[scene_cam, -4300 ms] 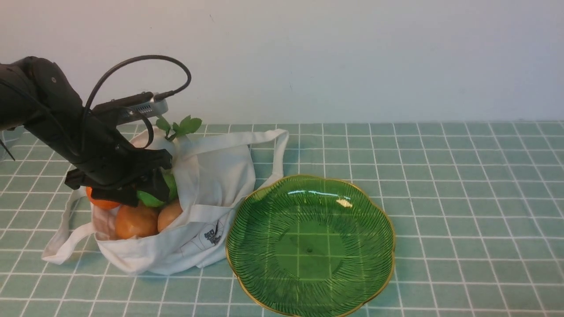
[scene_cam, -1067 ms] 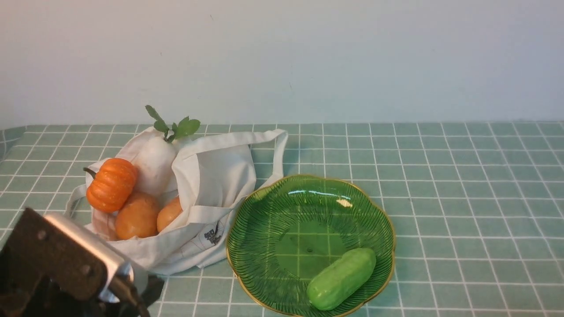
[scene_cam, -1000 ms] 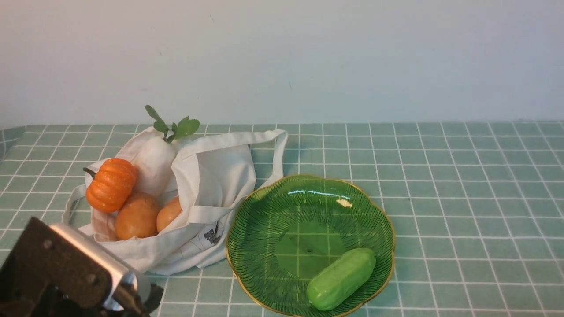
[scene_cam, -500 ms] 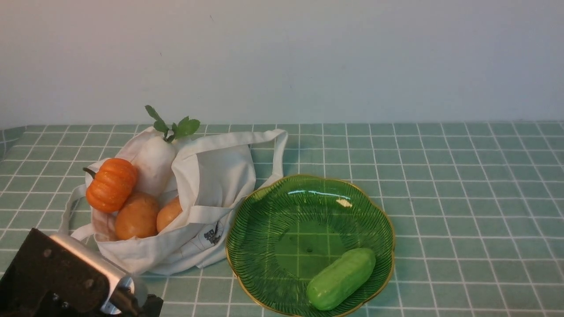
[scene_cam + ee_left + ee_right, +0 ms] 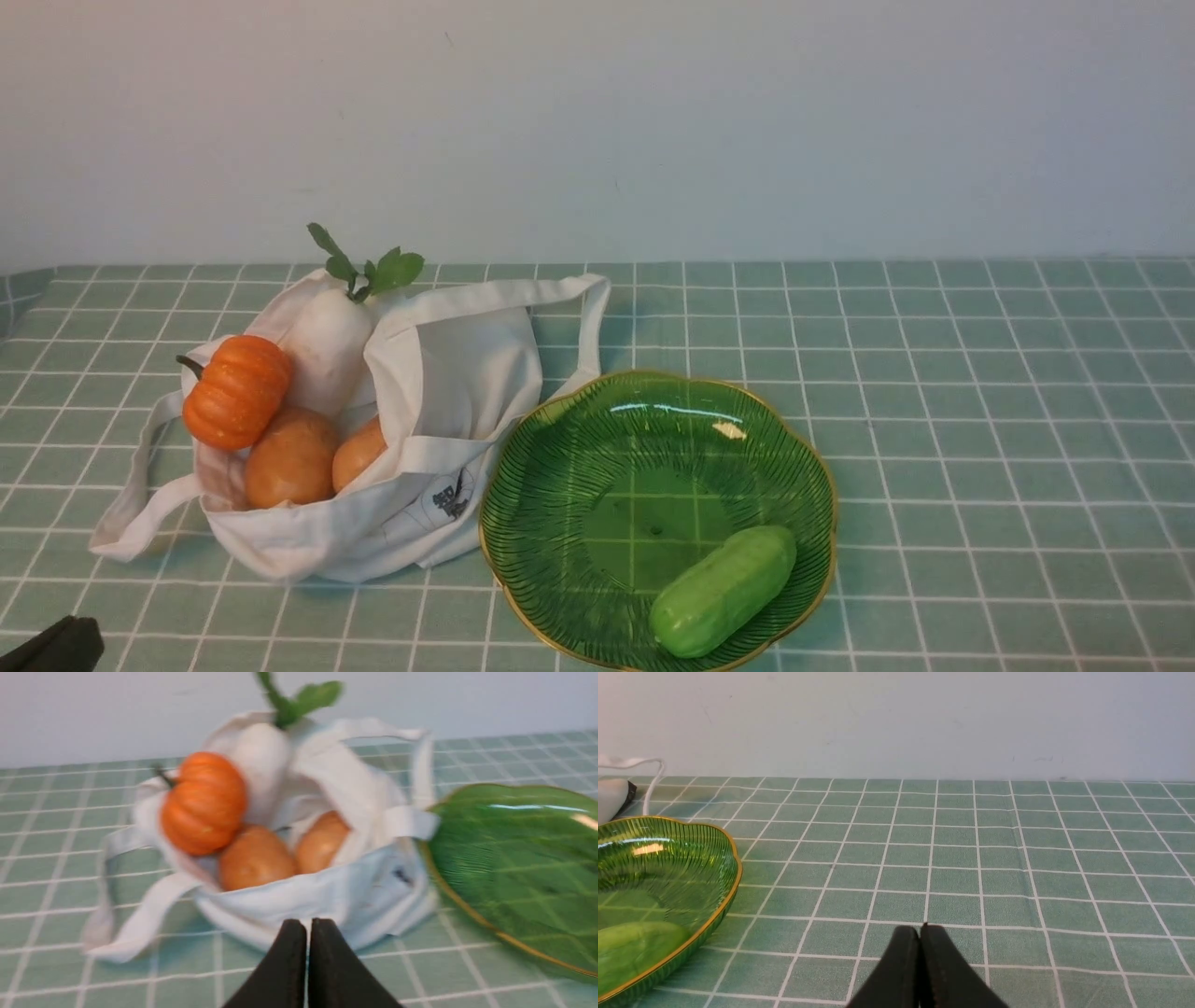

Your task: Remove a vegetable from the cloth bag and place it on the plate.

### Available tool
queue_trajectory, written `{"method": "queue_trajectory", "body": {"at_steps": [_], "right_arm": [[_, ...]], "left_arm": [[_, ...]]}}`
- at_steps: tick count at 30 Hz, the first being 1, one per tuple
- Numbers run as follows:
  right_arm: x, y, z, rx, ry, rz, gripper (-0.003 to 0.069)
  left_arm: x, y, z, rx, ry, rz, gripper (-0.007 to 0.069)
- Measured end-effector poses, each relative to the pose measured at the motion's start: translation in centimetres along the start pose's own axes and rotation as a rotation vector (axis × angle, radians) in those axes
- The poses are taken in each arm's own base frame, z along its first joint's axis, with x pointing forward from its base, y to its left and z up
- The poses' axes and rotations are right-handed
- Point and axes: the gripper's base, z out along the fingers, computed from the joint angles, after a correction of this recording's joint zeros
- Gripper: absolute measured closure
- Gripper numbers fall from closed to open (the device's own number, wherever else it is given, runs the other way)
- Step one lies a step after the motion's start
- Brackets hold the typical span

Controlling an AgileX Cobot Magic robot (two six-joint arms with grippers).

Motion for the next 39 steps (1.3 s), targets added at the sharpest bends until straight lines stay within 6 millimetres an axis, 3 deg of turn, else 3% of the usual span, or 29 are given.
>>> {"method": "queue_trajectory", "body": {"at_steps": [6, 39], "right_arm": [[0.0, 0.0, 0.0, 0.0, 0.0, 0.0, 0.0675], [0.0, 0.0, 0.0, 0.0, 0.0, 0.0, 0.0675]], "left_arm": [[2.3, 0.9, 0.2, -0.122, 0.003, -0.017, 0.0629], [2.8, 1.0, 0.2, -0.141, 0.052, 0.009, 0.0629]]}}
